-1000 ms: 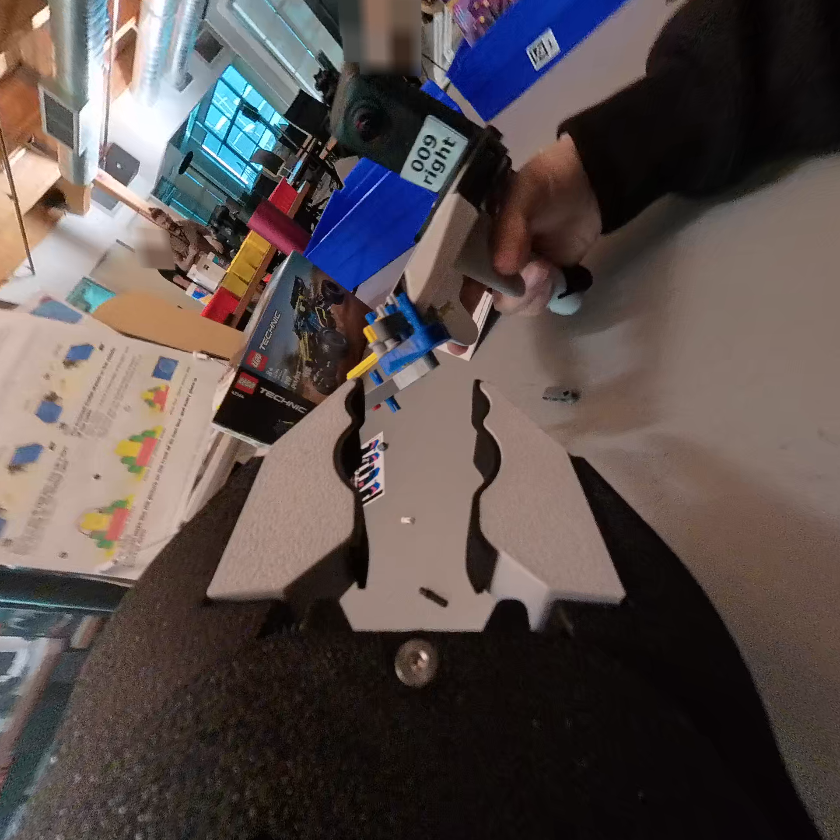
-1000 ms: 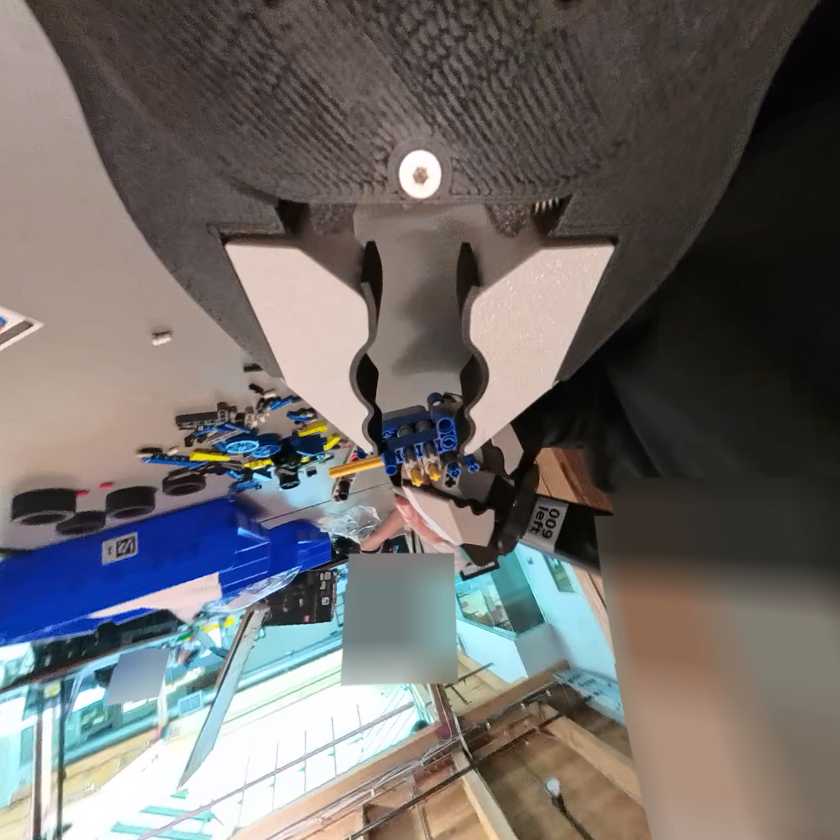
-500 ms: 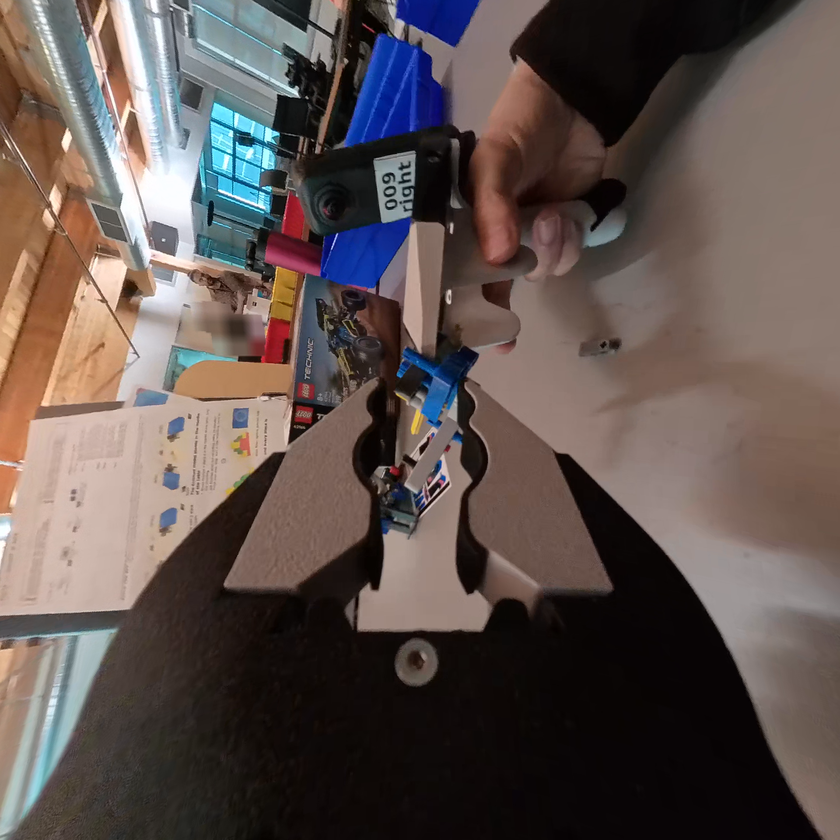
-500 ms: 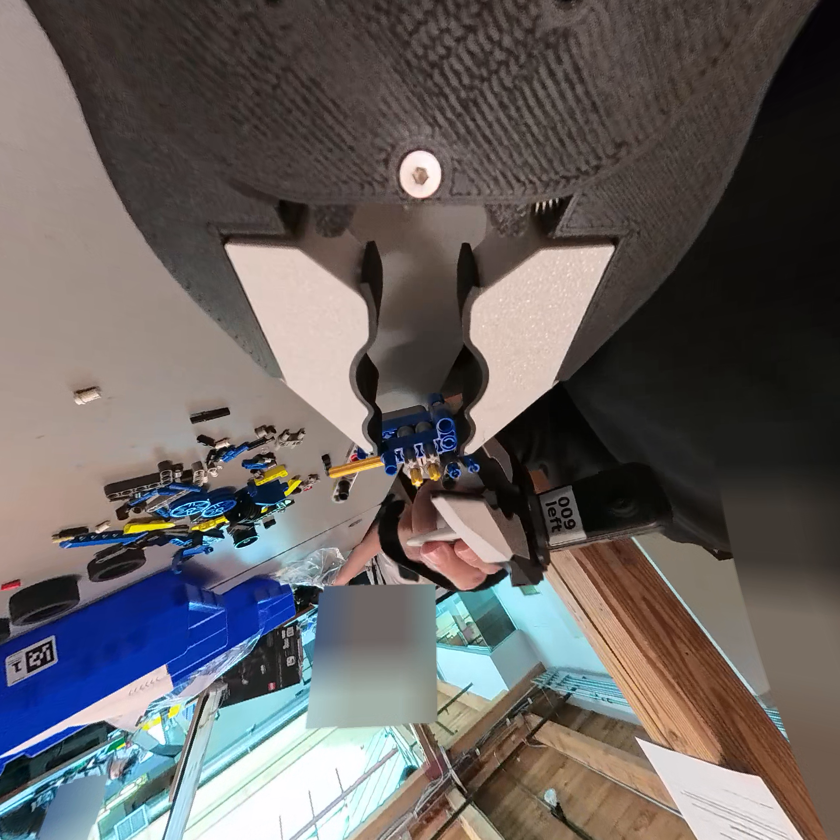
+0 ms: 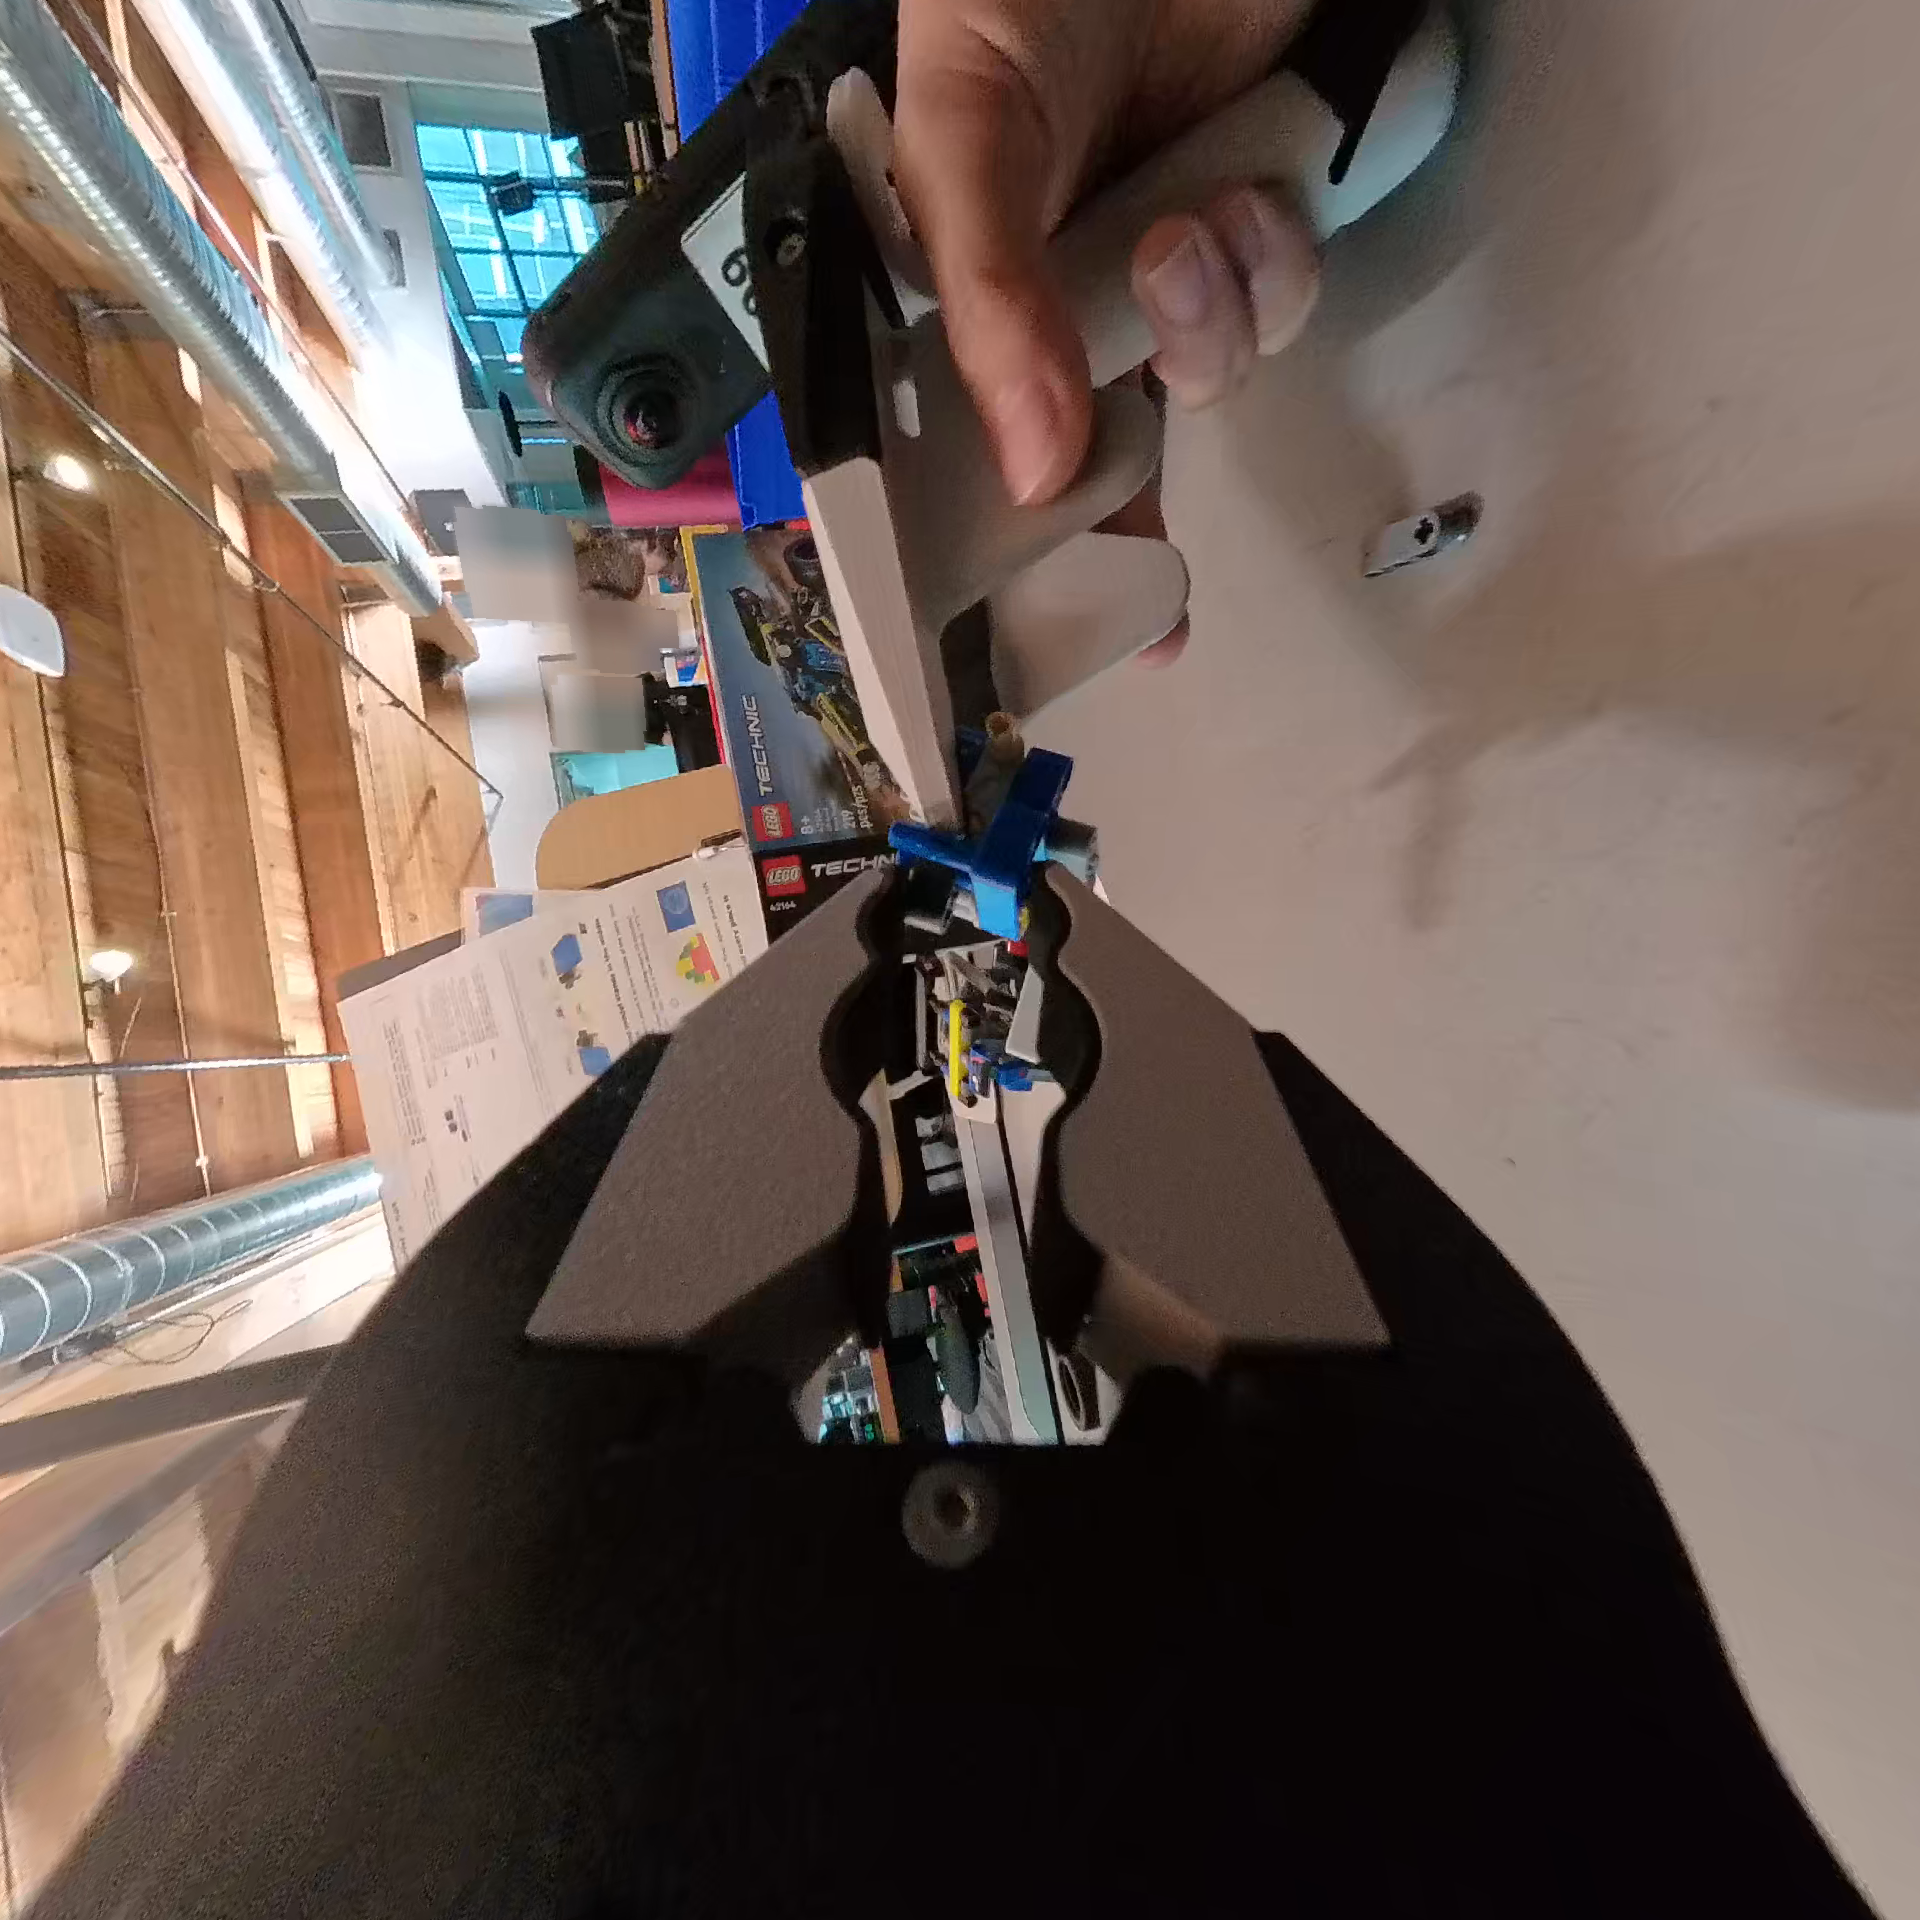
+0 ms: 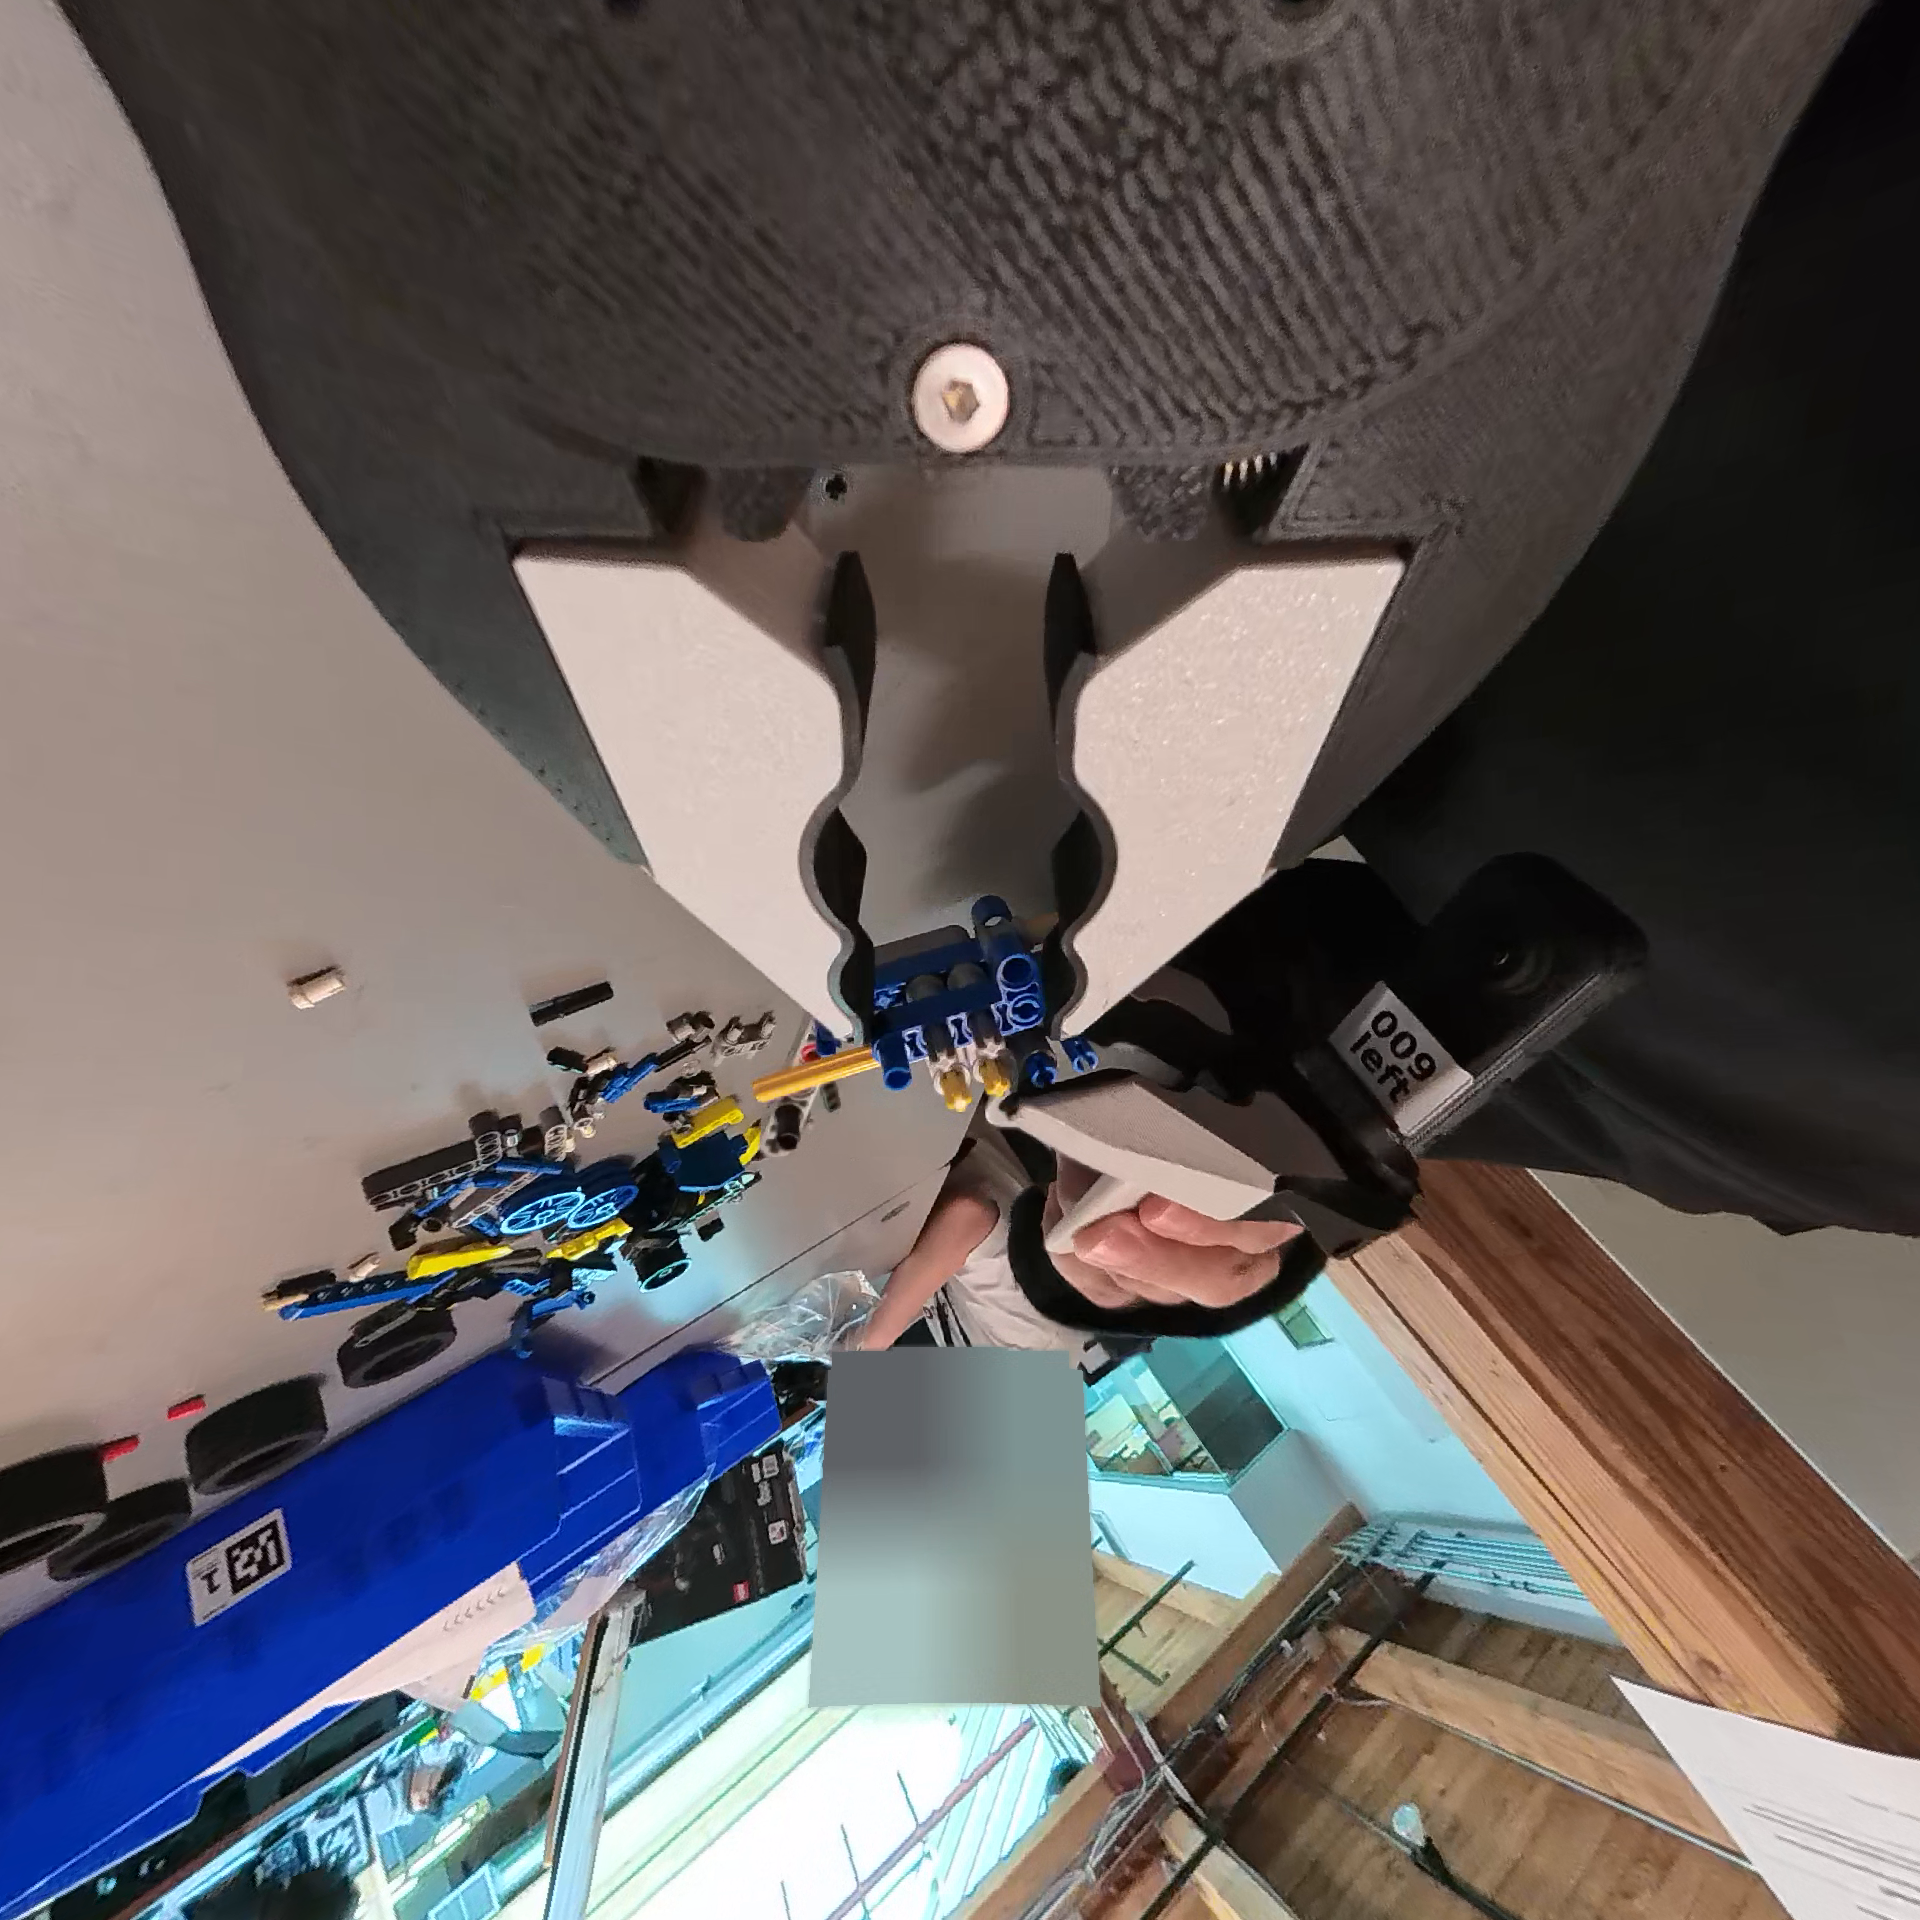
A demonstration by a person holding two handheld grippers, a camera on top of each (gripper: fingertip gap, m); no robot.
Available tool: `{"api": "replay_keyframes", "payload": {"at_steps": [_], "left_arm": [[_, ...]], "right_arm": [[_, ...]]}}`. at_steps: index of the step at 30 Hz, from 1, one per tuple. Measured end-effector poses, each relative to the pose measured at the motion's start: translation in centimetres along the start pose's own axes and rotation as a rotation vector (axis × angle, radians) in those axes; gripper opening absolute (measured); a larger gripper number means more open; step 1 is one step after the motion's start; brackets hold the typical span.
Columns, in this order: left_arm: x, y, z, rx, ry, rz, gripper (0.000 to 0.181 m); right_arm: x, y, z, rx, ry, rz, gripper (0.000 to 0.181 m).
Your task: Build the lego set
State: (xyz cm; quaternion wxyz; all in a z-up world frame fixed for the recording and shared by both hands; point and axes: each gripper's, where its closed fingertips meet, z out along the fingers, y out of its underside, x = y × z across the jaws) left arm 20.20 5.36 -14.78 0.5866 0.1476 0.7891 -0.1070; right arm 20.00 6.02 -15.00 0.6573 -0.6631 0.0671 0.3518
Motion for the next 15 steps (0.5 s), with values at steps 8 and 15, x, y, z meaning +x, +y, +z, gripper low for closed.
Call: {"api": "replay_keyframes", "payload": {"at_steps": [8,15], "left_arm": [[-0.21,0.38,0.34,-0.054,-0.053,-0.037,0.019],[-0.52,0.02,0.32,0.0,-0.114,-0.073,0.02]], "right_arm": [[0.36,-0.45,-0.09,0.029,0.029,-0.021,0.031],[0.16,-0.6,-0.32,0.037,0.012,-0.024,0.031]]}}
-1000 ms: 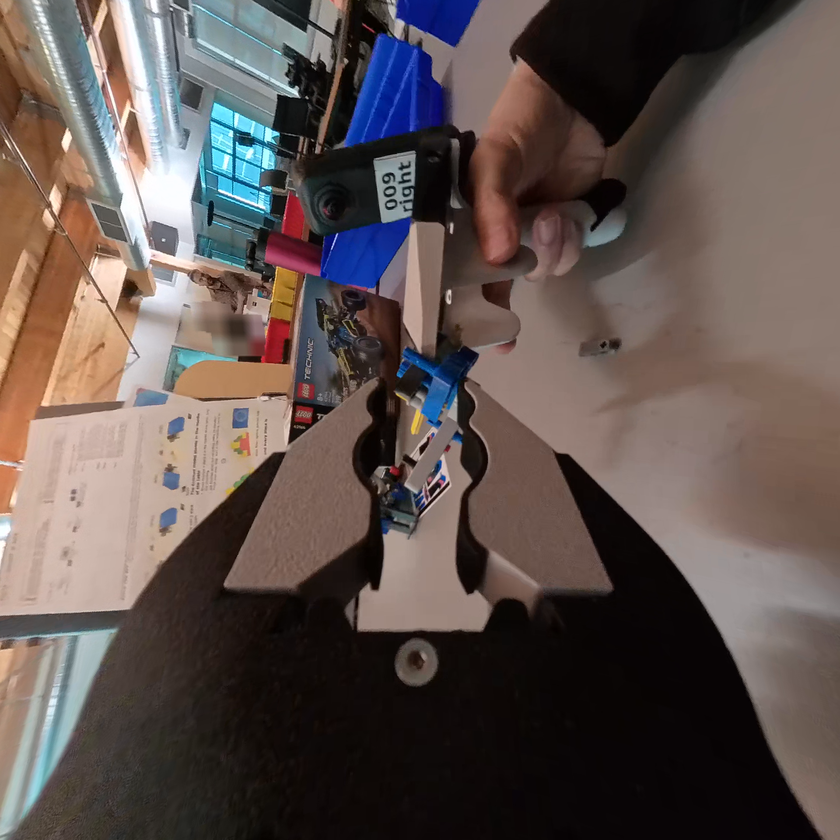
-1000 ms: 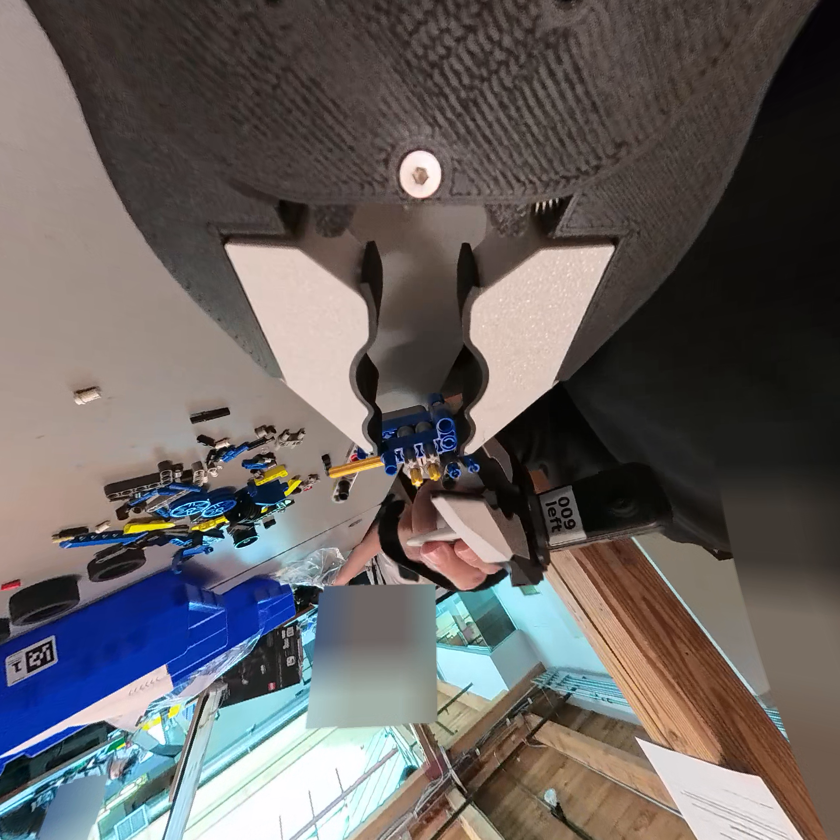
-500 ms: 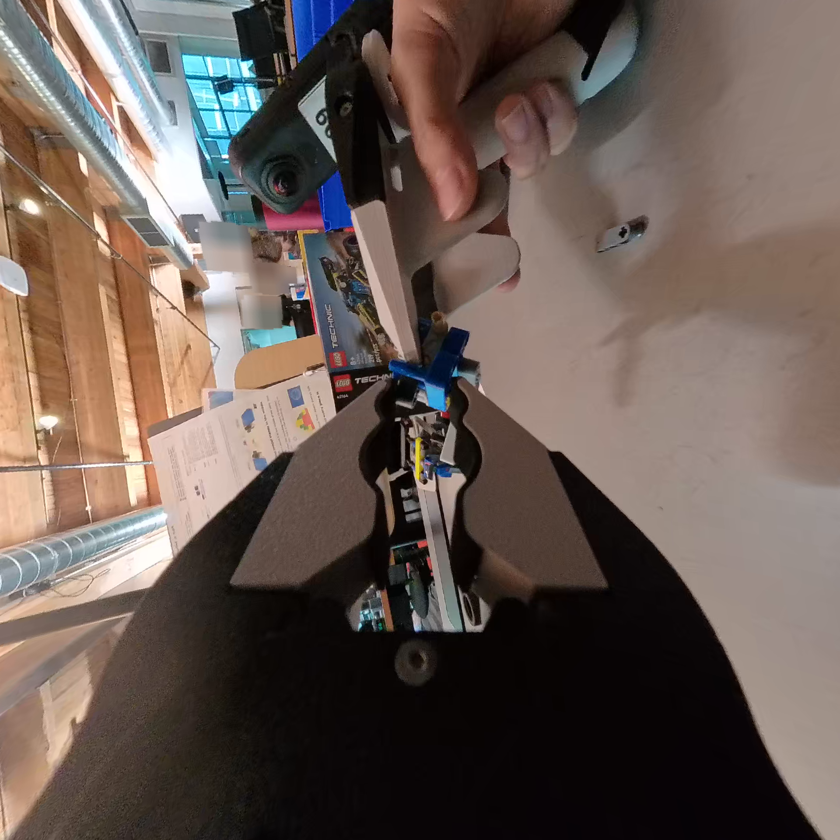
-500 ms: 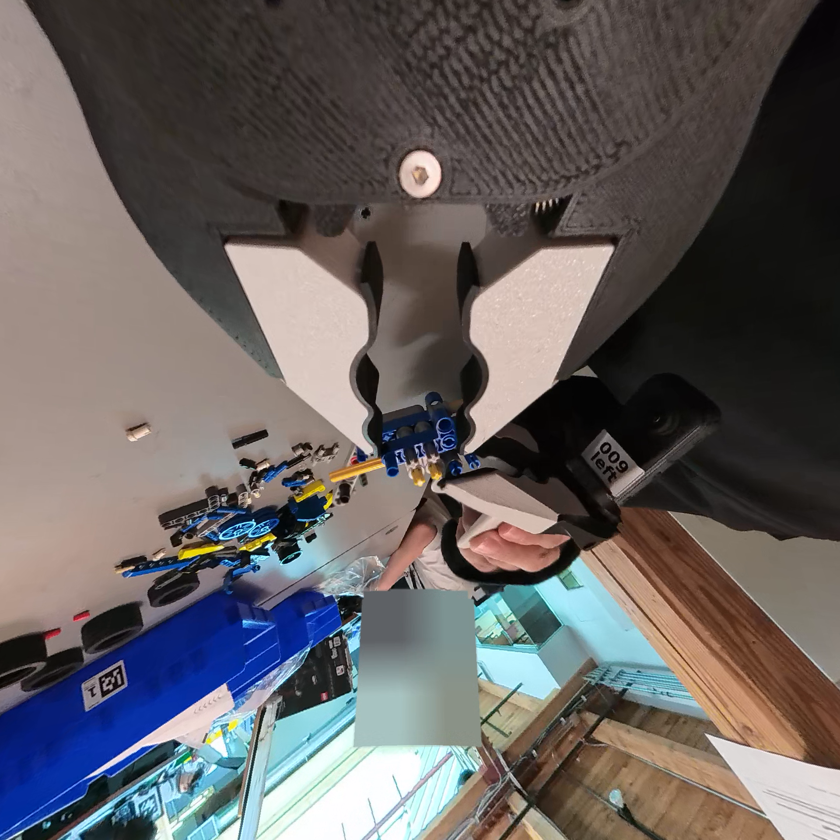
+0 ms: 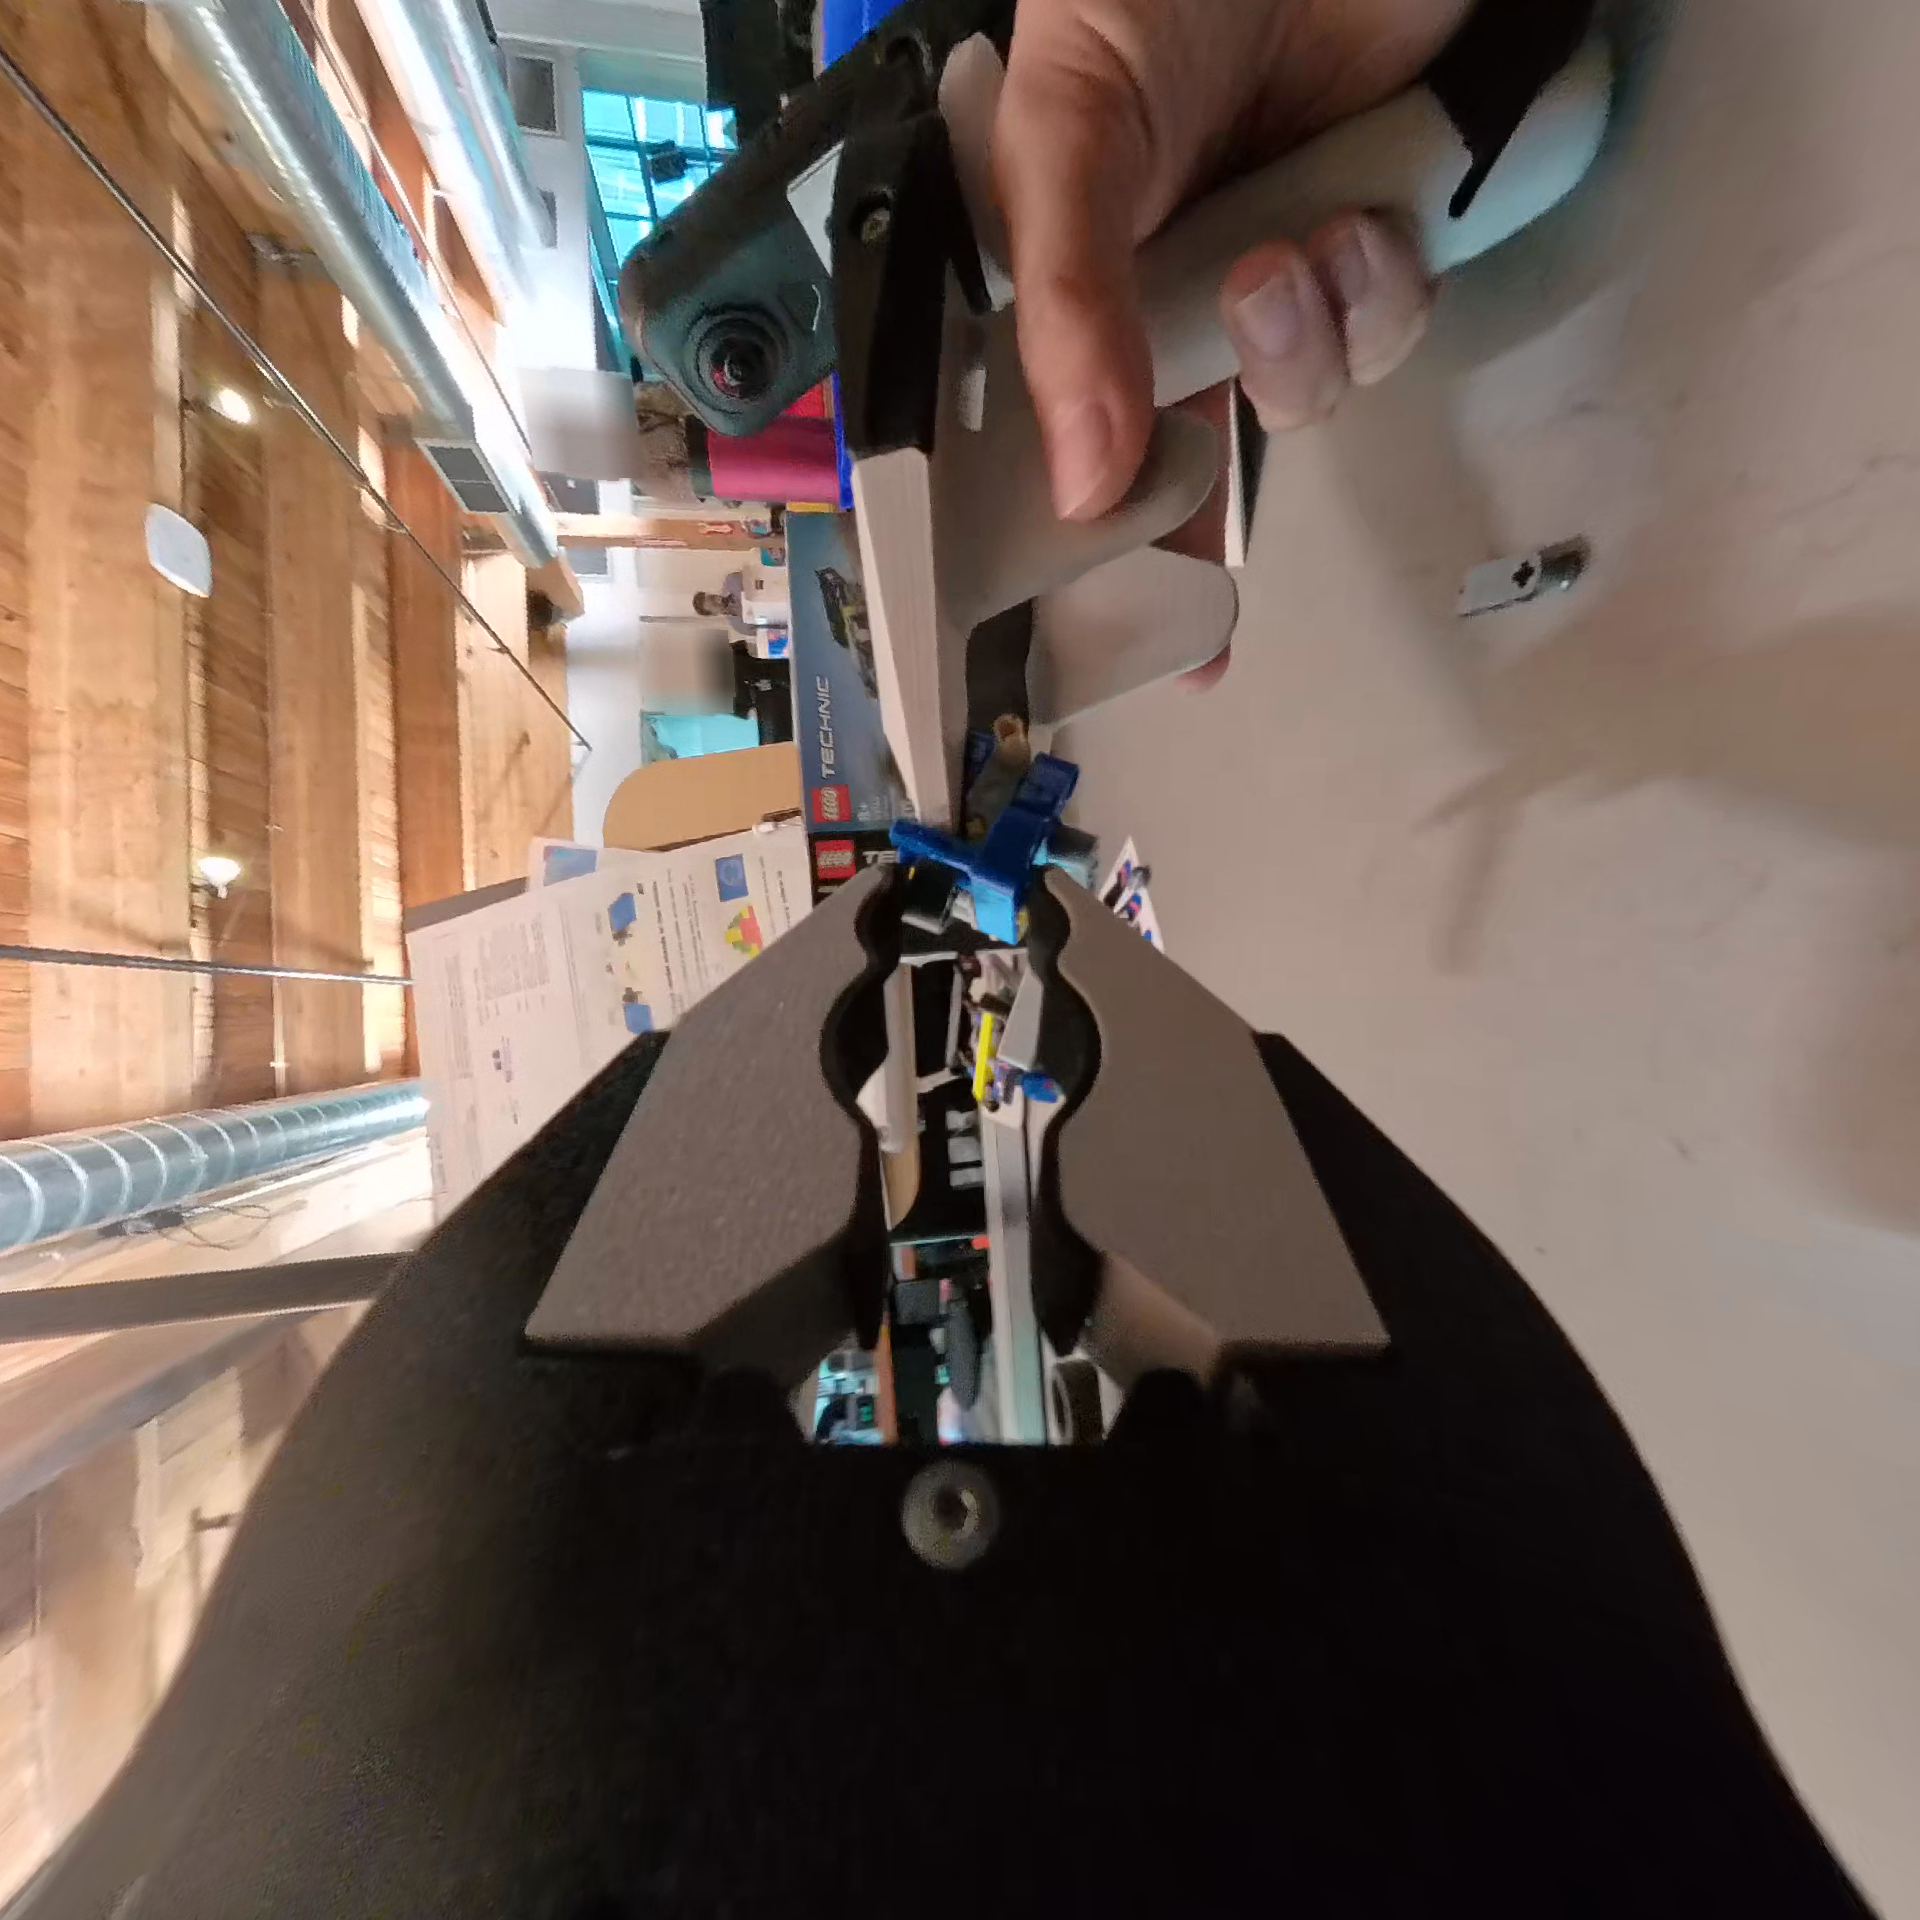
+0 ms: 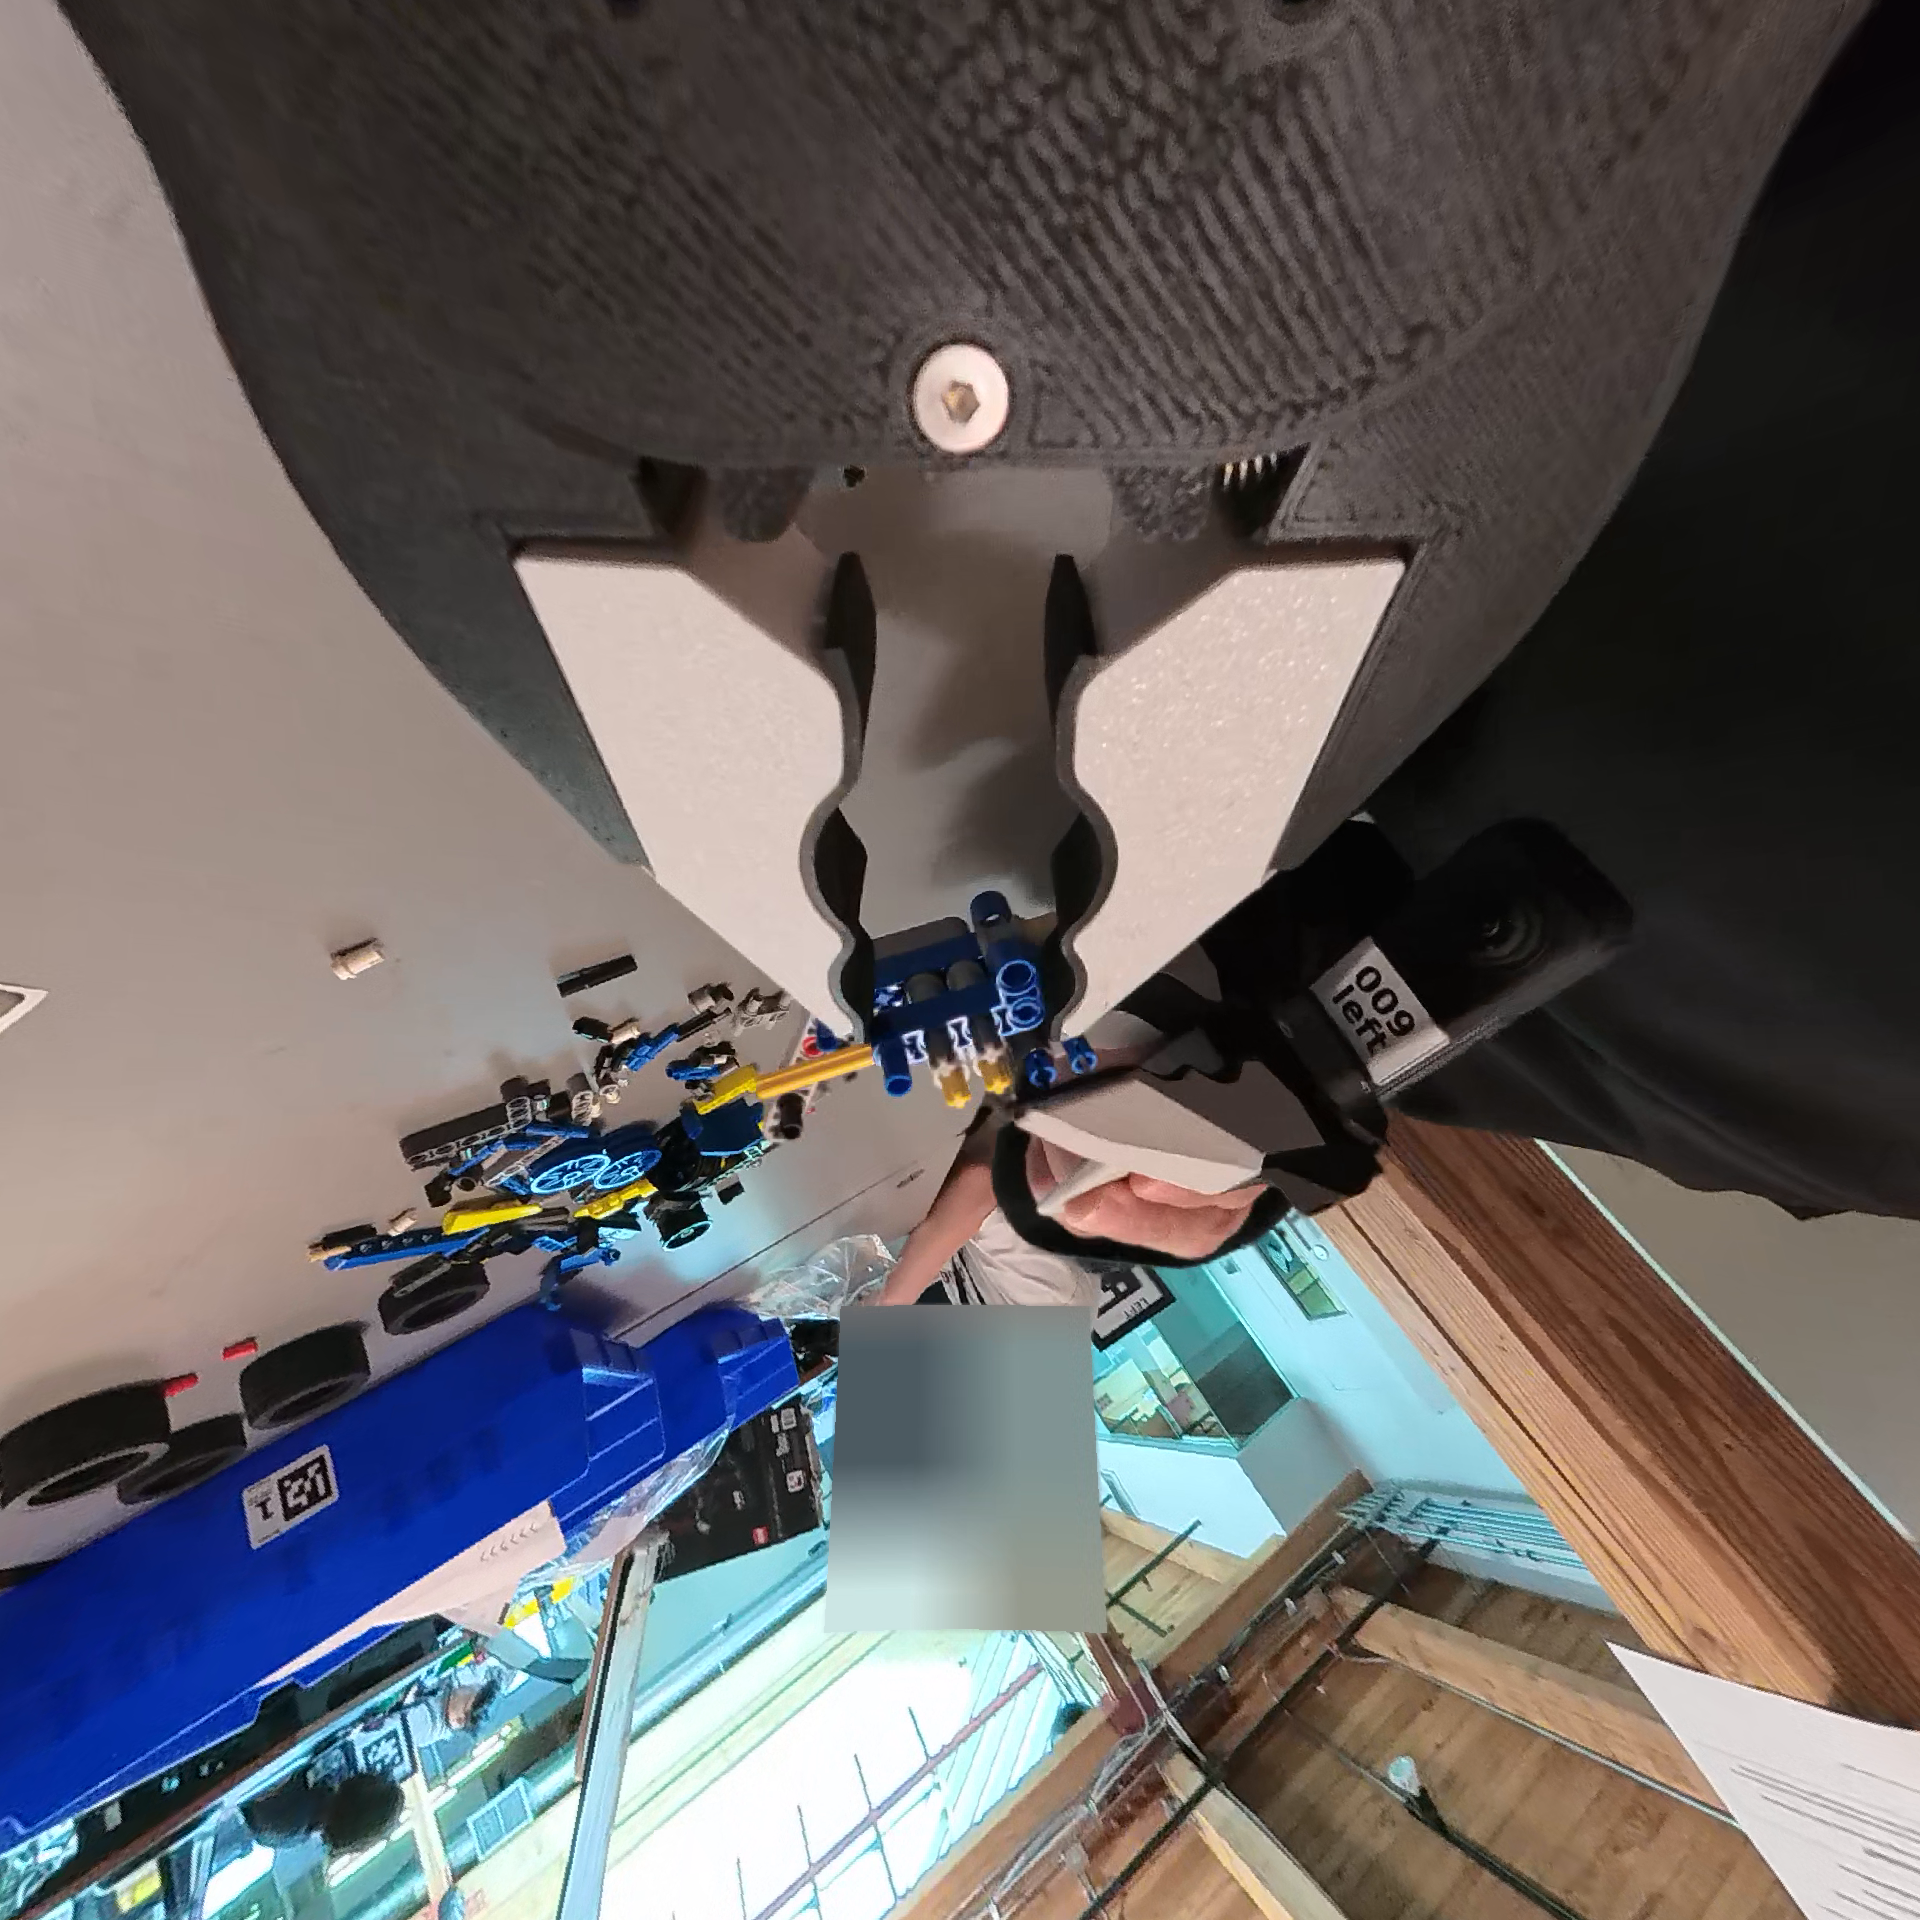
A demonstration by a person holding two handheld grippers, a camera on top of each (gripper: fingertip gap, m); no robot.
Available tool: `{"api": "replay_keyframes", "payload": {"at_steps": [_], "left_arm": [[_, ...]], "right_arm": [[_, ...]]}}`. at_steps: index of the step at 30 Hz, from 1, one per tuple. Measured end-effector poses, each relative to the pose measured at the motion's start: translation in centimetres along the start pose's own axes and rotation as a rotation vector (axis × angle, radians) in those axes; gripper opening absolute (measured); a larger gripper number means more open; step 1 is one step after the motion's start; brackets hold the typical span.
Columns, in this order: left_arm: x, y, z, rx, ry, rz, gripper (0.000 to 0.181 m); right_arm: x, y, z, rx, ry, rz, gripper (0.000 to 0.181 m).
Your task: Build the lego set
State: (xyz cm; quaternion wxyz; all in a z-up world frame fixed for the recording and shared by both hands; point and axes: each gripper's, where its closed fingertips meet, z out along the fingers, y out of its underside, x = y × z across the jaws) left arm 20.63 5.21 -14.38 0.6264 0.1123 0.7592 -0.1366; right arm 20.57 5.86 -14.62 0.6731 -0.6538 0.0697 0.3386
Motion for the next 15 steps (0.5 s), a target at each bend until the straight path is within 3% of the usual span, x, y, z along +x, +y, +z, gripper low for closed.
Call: {"api": "replay_keyframes", "payload": {"at_steps": [3,15], "left_arm": [[-0.21,0.17,-0.18,0.008,-0.006,-0.034,0.024],[0.76,0.99,-0.08,-0.045,0.079,0.107,0.02]], "right_arm": [[-0.1,-0.01,0.02,0.005,-0.018,0.022,0.03],[0.52,0.51,0.29,-0.042,0.047,-0.01,0.031]]}}
